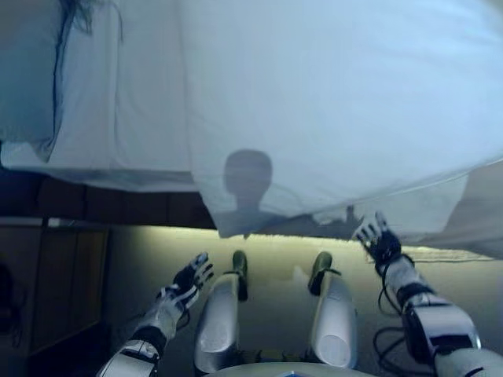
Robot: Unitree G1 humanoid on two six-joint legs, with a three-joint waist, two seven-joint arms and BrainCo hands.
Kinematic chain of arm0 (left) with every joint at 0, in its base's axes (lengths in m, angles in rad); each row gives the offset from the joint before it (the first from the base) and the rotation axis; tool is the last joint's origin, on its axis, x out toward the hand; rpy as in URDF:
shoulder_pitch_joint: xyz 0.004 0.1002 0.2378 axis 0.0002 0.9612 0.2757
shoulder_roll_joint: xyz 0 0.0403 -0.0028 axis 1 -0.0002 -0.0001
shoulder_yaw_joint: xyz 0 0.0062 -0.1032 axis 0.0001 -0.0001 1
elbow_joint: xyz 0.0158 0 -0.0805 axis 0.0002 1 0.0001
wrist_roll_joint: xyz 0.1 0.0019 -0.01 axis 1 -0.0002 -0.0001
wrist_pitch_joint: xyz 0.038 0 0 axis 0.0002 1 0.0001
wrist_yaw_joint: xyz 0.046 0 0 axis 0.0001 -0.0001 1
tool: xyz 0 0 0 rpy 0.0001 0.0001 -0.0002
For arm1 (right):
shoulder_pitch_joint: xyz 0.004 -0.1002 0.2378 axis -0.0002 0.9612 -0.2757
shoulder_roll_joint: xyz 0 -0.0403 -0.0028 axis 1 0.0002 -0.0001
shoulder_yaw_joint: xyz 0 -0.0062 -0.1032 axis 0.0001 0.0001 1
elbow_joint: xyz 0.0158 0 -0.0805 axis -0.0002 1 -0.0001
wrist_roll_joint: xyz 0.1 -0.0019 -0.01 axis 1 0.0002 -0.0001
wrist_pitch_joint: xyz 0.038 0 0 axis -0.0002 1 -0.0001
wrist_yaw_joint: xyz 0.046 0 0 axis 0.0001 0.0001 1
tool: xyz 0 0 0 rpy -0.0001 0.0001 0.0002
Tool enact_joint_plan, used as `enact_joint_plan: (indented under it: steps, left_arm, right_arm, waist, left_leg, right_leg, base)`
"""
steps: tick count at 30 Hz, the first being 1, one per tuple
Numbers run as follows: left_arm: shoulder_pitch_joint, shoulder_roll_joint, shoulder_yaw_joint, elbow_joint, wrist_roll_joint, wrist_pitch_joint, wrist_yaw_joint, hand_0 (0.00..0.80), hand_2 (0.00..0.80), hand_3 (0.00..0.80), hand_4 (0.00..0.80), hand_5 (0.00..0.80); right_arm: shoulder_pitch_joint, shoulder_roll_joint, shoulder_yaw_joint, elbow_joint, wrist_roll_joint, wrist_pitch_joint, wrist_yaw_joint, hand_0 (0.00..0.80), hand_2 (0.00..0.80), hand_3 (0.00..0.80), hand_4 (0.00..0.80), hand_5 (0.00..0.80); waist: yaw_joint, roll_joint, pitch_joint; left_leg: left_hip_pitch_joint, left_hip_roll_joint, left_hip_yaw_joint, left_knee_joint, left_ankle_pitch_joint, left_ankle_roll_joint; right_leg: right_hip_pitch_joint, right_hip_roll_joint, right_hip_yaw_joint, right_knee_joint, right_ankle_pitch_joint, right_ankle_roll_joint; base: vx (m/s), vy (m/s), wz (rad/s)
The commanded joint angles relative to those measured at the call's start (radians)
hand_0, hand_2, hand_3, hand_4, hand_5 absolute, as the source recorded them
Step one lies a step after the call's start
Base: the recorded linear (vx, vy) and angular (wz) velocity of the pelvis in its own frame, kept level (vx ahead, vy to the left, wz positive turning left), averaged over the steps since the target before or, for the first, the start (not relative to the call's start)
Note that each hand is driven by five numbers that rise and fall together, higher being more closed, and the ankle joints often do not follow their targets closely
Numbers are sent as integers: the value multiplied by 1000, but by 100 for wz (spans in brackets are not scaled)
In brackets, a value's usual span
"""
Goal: Make the bed neatly
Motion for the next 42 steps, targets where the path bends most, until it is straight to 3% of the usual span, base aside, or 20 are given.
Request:
enact_joint_plan:
  steps: [1, 6, 12, 25, 27, 28, 29, 42]
  left_arm:
    - [32, 54, -39, -72, -86, -20, 12, 0, 0, 0, 0, 0]
    - [61, 78, -71, -153, -161, -41, -10, 0, 0, 0, 0, 0]
    - [109, 96, -104, -204, -212, -56, -26, 0, 0, 0, 0, 0]
    - [165, 113, -86, -220, -200, -39, -59, 0, 0, 0, 0, 0]
    - [170, 114, -86, -216, -195, -39, -64, 0, 0, 0, 0, 0]
    - [175, 114, -86, -214, -191, -40, -67, 0, 0, 0, 0, 0]
    - [177, 113, -84, -212, -186, -39, -70, 0, 0, 0, 0, 0]
    - [188, 109, -67, -193, -147, -54, -75, 0, 0, 0, 0, 0]
  right_arm:
    - [-46, -81, 16, -28, 40, 15, -34, 0, 0, 0, 0, 0]
    - [-160, -167, 54, -23, 41, 18, -70, 0, 0, 0, 0, 0]
    - [-241, -237, 61, -19, 54, -31, -70, 0, 0, 0, 0, 0]
    - [-198, -257, 41, -56, -74, -73, -49, 0, 0, 0, 0, 0]
    - [-174, -251, 38, -55, -103, -67, -52, 289, 289, 289, 289, 289]
    - [-162, -249, 37, -55, -117, -68, -50, 737, 737, 737, 737, 737]
    - [-151, -245, 37, -56, -122, -72, -44, 800, 800, 800, 800, 800]
    - [-36, -189, 33, -98, -129, -61, 38, 800, 800, 800, 800, 800]
  waist:
    - [32, -12, 9]
    - [50, 11, 36]
    - [65, 21, 36]
    - [55, -2, 36]
    - [52, -10, 36]
    - [51, -14, 36]
    - [50, -18, 36]
    - [37, -59, -32]
  left_leg:
    - [-46, 32, -63, 6, 16, -16]
    - [-168, 35, -66, 58, 20, -6]
    - [-265, 39, -73, 113, 11, 10]
    - [-190, 59, -65, 96, 20, 15]
    - [-153, 65, -60, 70, 30, 12]
    - [-131, 68, -57, 54, 35, 9]
    - [-109, 71, -53, 37, 40, 7]
    - [116, 113, -12, -178, 113, -27]
  right_leg:
    - [-10, -64, 82, -73, 108, 103]
    - [-126, -62, 92, 2, 86, 84]
    - [-216, -58, 95, 81, 54, 64]
    - [-126, -41, 74, 38, 60, 60]
    - [-87, -38, 65, 5, 70, 64]
    - [-63, -36, 58, -17, 76, 66]
    - [-41, -33, 54, -36, 82, 68]
    - [193, 12, 0, -277, 144, 90]
  base:
    - [-84, -13, 15]
    - [-58, 0, 10]
    - [-16, -17, 10]
    - [19, 3, -3]
    - [45, 6, -12]
    - [46, 10, -10]
    - [40, 11, -14]
    - [42, 0, -9]
